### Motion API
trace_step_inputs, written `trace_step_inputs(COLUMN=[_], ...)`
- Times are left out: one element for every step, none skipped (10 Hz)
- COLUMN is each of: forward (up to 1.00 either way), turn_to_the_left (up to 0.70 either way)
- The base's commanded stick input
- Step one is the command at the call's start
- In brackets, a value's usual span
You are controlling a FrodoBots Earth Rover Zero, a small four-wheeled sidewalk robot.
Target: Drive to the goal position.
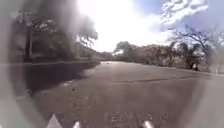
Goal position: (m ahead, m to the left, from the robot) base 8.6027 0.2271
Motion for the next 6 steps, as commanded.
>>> trace_step_inputs(forward=[0.5, 0.5, 0.5, 0.5, 0.5, 0.5], turn_to_the_left=[0.0, 0.0, 0.0, 0.0, 0.0, 0.0])
